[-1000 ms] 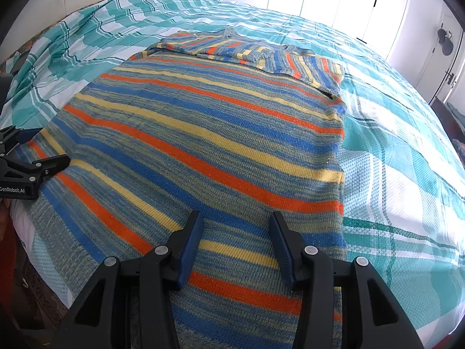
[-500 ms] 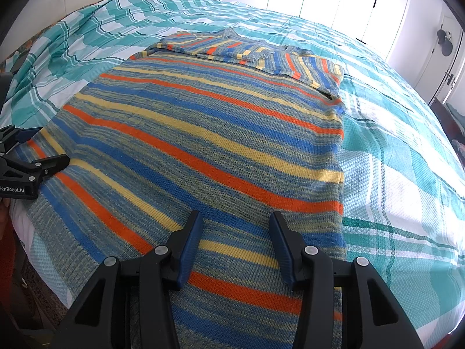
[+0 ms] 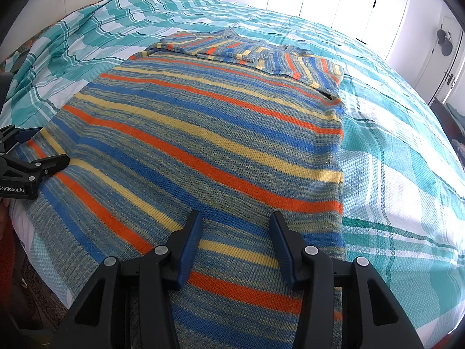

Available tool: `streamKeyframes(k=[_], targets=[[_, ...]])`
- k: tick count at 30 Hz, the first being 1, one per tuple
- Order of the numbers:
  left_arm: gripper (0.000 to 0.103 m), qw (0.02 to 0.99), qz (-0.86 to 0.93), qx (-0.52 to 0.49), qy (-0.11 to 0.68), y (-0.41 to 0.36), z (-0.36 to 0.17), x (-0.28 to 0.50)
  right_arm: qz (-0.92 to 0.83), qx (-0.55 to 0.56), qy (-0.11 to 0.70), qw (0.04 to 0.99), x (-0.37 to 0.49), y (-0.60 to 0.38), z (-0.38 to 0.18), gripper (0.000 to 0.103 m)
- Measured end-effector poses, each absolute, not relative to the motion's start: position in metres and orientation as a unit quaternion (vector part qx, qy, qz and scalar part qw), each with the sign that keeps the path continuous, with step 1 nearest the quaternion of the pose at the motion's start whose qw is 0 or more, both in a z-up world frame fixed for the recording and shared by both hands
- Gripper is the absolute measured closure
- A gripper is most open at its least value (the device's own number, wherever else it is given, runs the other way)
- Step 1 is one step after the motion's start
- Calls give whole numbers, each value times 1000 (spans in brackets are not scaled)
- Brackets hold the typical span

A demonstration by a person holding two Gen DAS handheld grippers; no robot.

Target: Fold small clothes

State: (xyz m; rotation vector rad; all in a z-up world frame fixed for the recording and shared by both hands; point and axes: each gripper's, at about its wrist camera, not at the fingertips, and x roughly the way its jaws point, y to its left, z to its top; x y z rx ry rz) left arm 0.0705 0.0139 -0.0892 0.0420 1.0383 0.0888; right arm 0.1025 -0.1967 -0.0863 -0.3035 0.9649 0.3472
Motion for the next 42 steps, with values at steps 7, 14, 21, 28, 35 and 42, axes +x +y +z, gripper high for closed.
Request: streamKeyframes(k=[7,14,21,28,35,42], targets=[[1,867,43,20,496,14,-89,70,164,-146,461,860,103,-198,-85,55],[1,867,42,20,497,14,-90,70,163,-147,462,859,103,-198,-85,55],[1,866,41,20,498,13,-90,70,163,-147,462,859,102,-198,-85,54],[1,866,41,20,498,13,-90,70,163,-148,461,859,102,-199,-85,54],[1,866,41,20,498,14,-90,70,163,-148,461,860,102,-198,-85,54],[1,866,40,21,498,14,-90,70,163,-149,460,860,102,-198,-85,54]])
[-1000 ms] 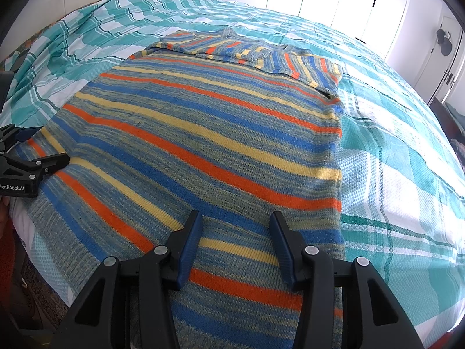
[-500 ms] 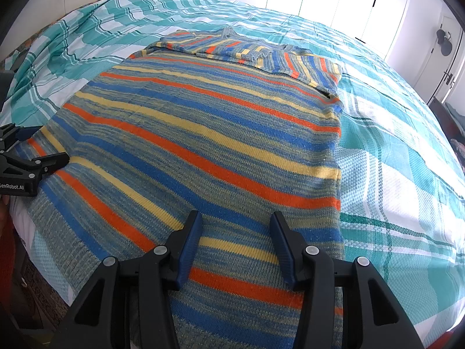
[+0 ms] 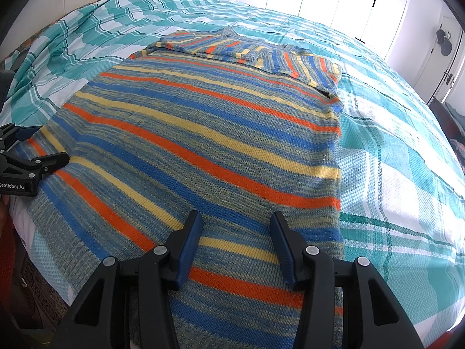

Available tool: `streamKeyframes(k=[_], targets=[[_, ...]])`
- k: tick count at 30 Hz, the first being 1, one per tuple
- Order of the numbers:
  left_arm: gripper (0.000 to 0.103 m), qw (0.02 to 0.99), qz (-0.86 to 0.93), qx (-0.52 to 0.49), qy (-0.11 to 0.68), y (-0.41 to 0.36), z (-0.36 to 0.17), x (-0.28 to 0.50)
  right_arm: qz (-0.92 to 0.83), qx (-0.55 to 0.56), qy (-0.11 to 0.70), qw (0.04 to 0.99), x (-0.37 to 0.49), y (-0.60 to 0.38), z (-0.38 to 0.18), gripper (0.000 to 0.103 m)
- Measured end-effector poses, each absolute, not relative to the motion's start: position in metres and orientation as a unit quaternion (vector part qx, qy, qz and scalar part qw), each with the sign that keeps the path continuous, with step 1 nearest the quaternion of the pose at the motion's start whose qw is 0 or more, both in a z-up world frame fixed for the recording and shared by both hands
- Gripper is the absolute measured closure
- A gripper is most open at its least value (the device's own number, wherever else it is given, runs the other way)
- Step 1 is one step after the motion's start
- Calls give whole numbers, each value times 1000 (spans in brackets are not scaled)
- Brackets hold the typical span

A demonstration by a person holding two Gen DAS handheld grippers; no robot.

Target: Fold small clothes

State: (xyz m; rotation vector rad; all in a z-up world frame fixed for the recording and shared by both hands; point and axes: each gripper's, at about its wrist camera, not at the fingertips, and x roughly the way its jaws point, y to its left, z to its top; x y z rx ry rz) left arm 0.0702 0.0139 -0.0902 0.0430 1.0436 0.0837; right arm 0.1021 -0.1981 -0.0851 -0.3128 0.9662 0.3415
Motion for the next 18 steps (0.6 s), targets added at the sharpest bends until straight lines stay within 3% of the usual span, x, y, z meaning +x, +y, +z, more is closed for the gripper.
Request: streamKeyframes(k=[18], targets=[[1,865,40,20,499,13,-90,70,158,-153,457,862,100,-198,-86,54]])
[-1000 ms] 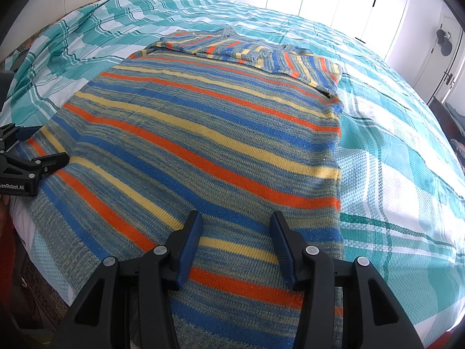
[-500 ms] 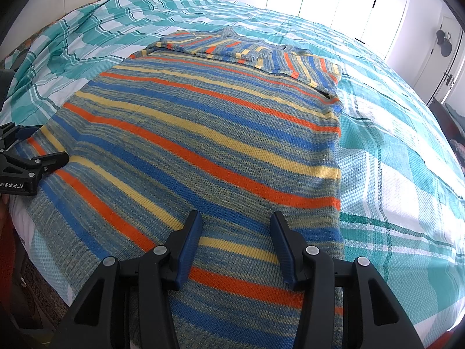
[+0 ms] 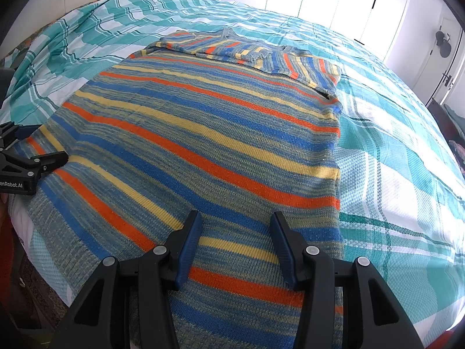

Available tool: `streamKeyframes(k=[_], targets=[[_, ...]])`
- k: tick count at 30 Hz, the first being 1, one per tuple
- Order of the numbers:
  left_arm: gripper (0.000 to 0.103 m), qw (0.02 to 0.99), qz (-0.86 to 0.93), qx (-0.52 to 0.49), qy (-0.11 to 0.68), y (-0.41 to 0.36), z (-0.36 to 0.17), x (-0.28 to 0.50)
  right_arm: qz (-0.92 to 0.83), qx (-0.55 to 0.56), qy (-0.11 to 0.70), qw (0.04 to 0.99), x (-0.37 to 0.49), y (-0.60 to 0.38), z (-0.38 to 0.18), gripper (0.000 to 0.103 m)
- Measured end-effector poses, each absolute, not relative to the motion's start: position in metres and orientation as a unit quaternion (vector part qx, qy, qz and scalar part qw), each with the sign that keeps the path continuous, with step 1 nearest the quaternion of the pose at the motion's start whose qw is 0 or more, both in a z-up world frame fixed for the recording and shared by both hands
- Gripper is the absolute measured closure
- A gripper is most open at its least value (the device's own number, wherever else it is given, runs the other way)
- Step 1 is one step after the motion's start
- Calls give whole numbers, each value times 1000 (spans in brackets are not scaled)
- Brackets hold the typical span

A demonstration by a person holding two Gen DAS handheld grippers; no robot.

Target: Fold small clothes

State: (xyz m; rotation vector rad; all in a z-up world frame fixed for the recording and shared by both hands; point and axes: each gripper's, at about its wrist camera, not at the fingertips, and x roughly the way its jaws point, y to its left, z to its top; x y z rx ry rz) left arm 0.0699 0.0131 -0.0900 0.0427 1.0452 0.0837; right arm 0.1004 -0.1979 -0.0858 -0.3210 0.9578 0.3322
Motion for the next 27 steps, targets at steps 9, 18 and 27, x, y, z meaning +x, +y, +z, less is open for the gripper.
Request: streamKeyframes(k=[9,18,27], targets=[[1,821,7,16,571,15,-82,57,179,-138,515,827,103,-210,-73,43],[5,843,-29,-123,523,74,0,13,160,92,581,793,116,-331,-2,44],[8,777,-59,-191,596,94,-46,20,177,184,644,721,110,-351,-43,44]])
